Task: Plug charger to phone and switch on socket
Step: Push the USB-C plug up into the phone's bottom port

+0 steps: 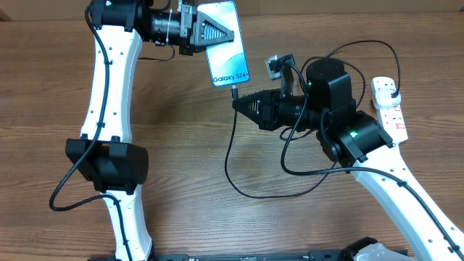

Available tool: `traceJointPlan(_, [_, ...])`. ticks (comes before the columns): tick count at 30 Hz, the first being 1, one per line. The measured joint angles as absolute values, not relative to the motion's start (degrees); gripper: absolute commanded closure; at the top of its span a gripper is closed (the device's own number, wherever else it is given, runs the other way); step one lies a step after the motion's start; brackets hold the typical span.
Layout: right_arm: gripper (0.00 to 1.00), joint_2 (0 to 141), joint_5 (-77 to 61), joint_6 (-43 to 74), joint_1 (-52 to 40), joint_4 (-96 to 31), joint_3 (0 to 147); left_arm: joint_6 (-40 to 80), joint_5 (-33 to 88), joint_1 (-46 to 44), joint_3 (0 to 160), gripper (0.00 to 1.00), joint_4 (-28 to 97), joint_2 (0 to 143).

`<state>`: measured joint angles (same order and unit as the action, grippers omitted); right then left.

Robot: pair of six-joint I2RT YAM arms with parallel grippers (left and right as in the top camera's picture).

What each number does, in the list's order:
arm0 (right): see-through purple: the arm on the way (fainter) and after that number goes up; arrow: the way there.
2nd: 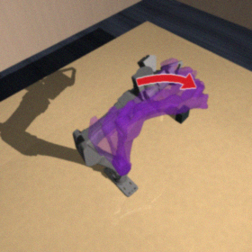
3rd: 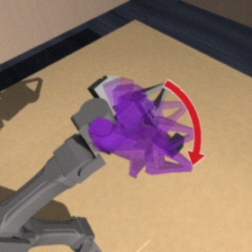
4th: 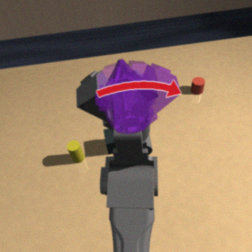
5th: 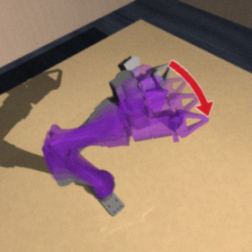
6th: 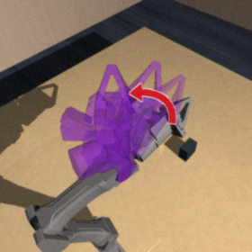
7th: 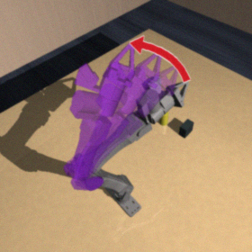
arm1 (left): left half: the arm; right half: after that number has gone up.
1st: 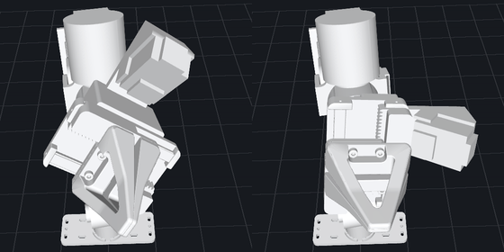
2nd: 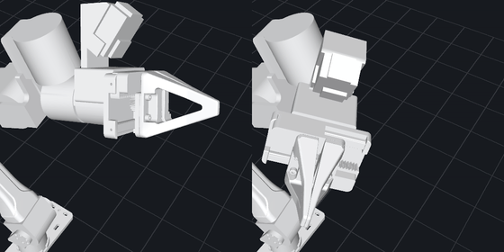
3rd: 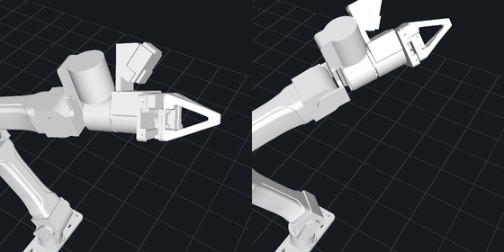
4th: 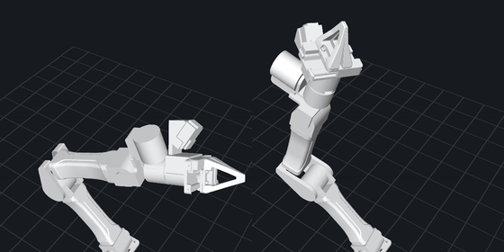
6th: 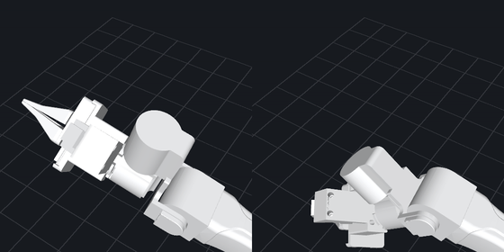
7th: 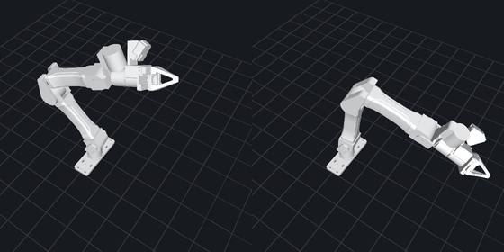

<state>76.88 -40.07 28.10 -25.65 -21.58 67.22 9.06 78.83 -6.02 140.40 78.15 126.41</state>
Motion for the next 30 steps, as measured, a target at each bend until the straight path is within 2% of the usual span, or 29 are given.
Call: traceJointPlan(30, [0.96, 76.9, -40.3, 28.3, -25.7, -21.6, 67.2, 10.2, 75.9, -7.5, 140.4, 0.96, 79.1, 126.4])
